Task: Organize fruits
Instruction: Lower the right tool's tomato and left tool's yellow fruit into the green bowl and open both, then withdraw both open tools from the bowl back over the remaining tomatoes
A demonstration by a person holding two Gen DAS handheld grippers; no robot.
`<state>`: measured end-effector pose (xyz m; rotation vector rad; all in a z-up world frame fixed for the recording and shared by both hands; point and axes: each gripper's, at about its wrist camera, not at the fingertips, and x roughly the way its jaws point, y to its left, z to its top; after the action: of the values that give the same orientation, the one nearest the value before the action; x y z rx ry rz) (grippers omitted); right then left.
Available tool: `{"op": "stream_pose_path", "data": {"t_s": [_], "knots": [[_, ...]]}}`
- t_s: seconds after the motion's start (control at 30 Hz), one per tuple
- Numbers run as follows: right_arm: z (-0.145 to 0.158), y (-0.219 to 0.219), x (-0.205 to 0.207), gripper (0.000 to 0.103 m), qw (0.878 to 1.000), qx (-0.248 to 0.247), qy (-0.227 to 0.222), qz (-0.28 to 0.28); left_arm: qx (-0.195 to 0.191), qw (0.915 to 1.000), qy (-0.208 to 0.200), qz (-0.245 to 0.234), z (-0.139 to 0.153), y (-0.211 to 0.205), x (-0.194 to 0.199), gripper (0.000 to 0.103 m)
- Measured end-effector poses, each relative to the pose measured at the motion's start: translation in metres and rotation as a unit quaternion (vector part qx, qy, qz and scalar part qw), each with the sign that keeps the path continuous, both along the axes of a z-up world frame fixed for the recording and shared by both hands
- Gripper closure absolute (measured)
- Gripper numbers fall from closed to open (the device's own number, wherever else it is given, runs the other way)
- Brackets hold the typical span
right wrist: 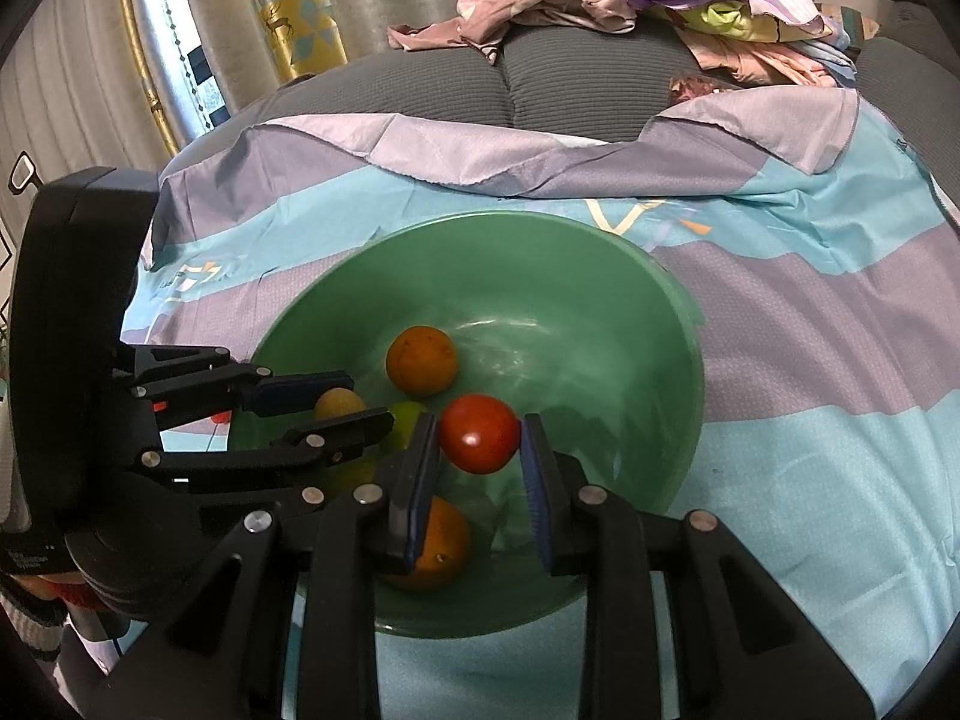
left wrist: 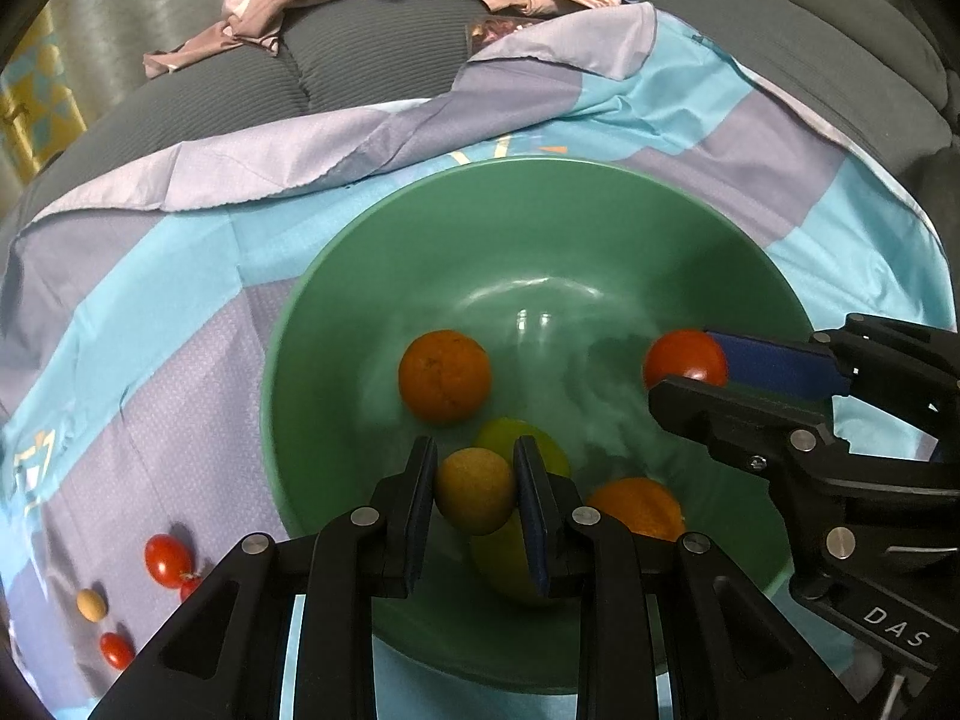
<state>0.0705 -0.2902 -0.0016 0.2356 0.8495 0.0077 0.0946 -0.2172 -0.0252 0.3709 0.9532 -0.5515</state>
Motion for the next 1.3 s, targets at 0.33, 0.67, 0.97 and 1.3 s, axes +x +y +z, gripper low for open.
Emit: {"op": "stream_pose_path", "data": {"t_s": [0.33, 0.67, 0.97, 1.3], "knots": [[0.007, -0.004, -0.011, 0.060, 1.000, 0.005, -0.005, -0.022, -0.002, 0.9997, -0.018, 0.014, 0.012, 0.008, -0.006, 0.054], [0.041, 0.005, -0.047, 0.038, 0.999, 0.010, -0.041, -0.034, -0.025, 0.9980, -0.052, 0.028, 0.044, 0.031, -0.038, 0.040], [0.077, 0.037, -0.082, 0.021, 0.998, 0.002, -0.068, -0.005, -0.044, 0.9925, -0.092, 0.067, 0.076, 0.078, -0.089, 0.038], [0.095, 0.086, -0.106, 0.020, 0.996, 0.007, -0.080, 0.050, -0.045, 0.9803, -0.138, 0.134, 0.095, 0.142, -0.139, 0.021]]}}
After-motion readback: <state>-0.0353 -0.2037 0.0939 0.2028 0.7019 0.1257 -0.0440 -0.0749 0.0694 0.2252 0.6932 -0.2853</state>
